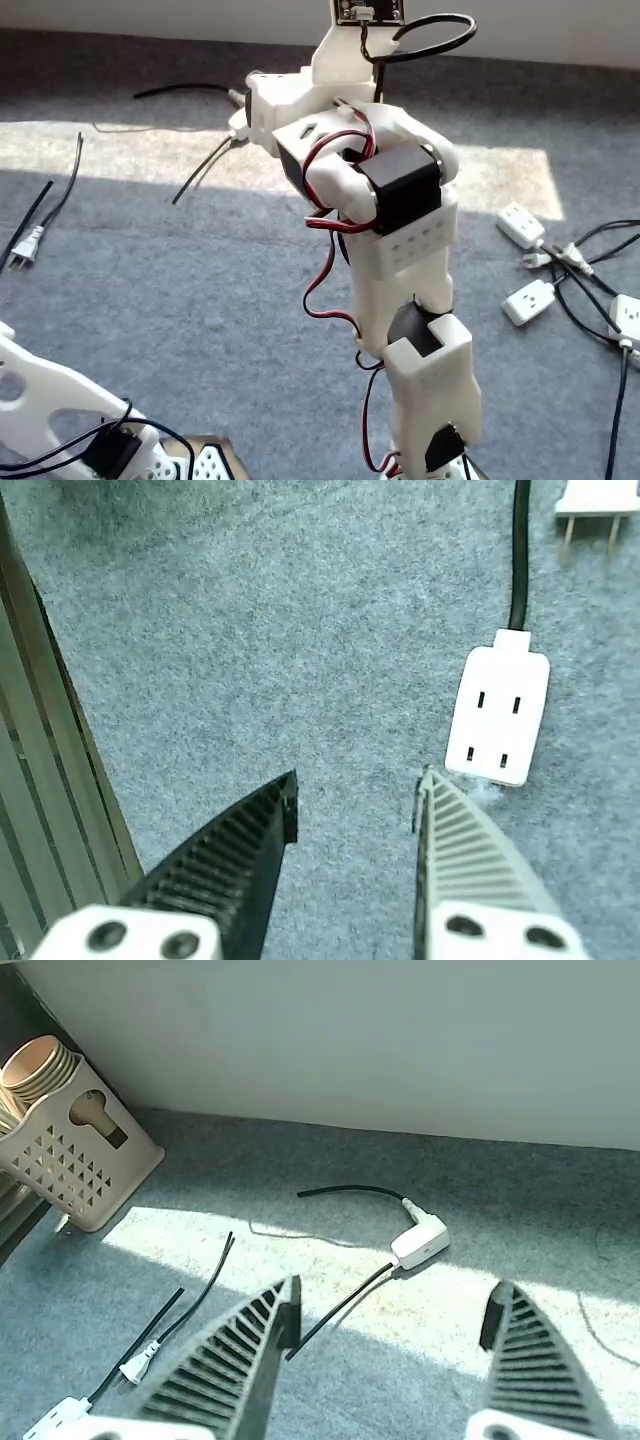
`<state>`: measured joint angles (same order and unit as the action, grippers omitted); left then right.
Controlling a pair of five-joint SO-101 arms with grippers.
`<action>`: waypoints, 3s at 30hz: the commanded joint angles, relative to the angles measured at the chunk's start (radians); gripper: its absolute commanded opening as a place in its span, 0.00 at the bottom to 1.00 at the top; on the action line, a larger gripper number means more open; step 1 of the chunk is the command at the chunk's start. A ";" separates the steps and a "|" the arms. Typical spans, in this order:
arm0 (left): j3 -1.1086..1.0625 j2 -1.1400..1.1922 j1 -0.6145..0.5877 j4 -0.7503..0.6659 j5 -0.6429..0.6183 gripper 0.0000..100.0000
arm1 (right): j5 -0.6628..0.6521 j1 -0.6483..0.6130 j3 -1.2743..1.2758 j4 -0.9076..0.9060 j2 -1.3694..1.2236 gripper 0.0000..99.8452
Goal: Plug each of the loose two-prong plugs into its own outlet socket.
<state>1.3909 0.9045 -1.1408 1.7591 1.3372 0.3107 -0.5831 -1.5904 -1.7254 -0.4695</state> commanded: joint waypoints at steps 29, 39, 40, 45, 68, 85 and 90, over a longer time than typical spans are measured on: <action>-0.779 -0.236 0.090 -0.269 0.114 0.20 | -0.014 0.004 0.001 -0.039 0.012 0.29; -0.802 -0.186 0.058 -0.391 0.115 0.20 | -0.014 0.004 0.001 -0.039 0.010 0.29; -0.800 -0.174 0.058 -0.391 0.115 0.20 | -0.014 0.004 0.001 -0.041 0.010 0.29; -0.800 -0.154 0.058 -0.388 0.115 0.20 | -0.014 0.004 0.001 -0.041 0.010 0.29; -0.799 -0.464 0.208 -0.031 -0.091 0.07 | -0.014 0.005 -0.010 -0.041 0.019 0.29; -1.356 -1.018 0.955 -0.018 -1.039 0.07 | -0.124 0.019 0.001 -0.041 0.203 0.29; -1.442 -1.035 1.225 -0.160 -1.132 0.07 | -0.123 0.145 0.001 -0.041 0.252 0.29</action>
<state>-0.0054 -0.0790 -0.1204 1.7008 0.2555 0.2002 -0.5232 -1.5873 -1.7254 -0.2731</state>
